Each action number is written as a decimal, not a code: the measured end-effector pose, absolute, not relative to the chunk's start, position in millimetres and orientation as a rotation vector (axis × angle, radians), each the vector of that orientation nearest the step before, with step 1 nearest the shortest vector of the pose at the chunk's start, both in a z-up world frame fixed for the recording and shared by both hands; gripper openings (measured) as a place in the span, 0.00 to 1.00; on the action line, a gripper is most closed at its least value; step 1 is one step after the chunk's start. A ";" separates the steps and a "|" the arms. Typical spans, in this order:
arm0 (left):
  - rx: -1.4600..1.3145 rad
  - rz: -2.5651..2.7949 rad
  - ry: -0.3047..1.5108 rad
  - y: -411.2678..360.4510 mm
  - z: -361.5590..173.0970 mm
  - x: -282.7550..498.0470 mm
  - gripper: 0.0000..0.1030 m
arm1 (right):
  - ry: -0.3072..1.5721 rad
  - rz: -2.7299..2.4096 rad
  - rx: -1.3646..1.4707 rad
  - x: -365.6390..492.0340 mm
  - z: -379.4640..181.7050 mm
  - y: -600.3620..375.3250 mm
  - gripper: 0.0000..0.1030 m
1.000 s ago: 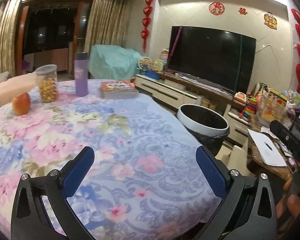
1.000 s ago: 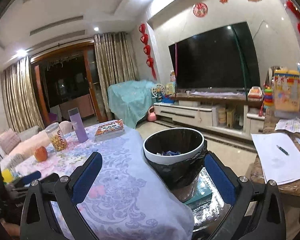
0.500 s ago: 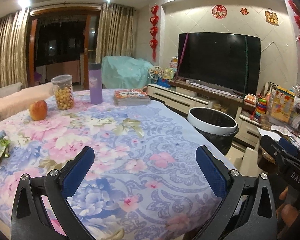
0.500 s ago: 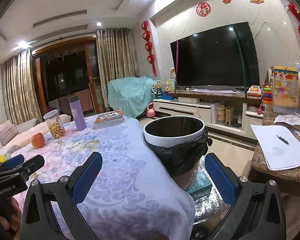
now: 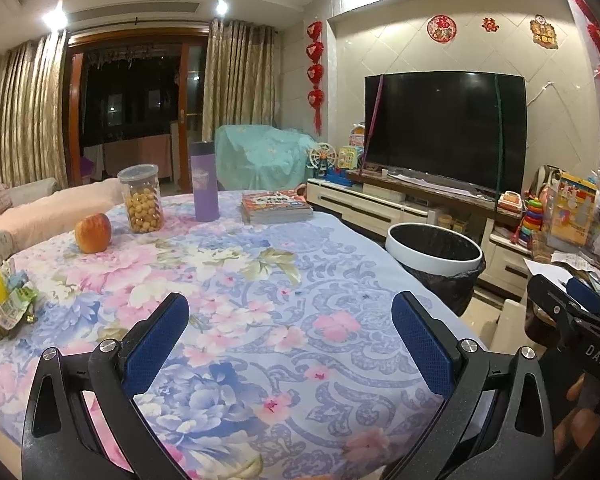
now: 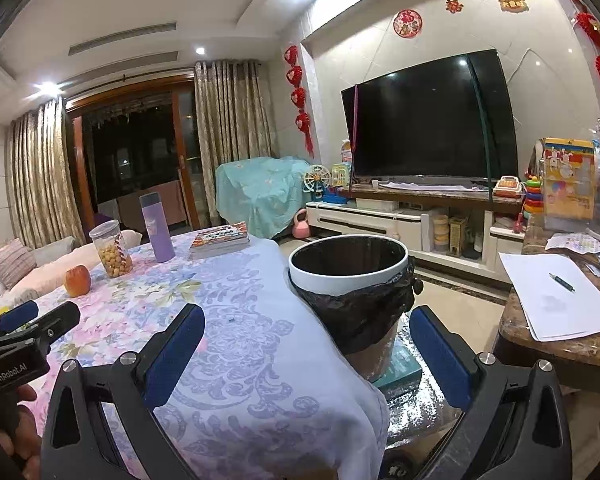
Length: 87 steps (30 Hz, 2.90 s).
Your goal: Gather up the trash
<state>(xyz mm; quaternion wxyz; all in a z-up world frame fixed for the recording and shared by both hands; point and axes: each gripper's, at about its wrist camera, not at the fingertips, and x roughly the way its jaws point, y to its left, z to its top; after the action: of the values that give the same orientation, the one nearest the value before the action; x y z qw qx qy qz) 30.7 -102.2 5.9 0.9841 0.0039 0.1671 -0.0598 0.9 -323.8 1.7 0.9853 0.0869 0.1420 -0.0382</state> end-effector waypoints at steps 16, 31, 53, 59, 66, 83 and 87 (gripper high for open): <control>0.013 -0.110 0.334 -102.6 5.2 28.1 1.00 | 0.283 -0.074 0.190 -1.7 2.5 -326.5 1.00; 0.021 -0.114 0.335 -102.2 4.4 30.5 1.00 | 0.283 -0.066 0.192 -1.9 1.4 -325.7 1.00; 0.021 -0.121 0.340 -103.3 3.0 30.7 1.00 | 0.283 -0.067 0.192 -1.9 1.4 -325.5 1.00; 0.021 -0.121 0.340 -103.5 2.5 30.8 1.00 | 0.282 -0.066 0.192 -2.2 1.3 -325.4 1.00; 0.023 -0.122 0.340 -103.7 1.9 30.8 1.00 | 0.280 -0.066 0.192 -2.8 2.3 -324.5 1.00; 0.032 -0.136 0.370 -104.8 -6.7 40.8 1.00 | 0.286 -0.063 0.201 -0.2 6.6 -324.0 1.00; 0.031 -0.139 0.372 -105.0 -6.6 41.9 1.00 | 0.289 -0.063 0.203 0.5 6.3 -323.9 1.00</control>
<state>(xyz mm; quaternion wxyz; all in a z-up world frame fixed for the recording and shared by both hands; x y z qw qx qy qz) 41.9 -105.0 -6.6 0.9802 0.0154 0.1847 -0.0692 0.5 -323.9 6.3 0.9840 0.1007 0.1438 -0.0312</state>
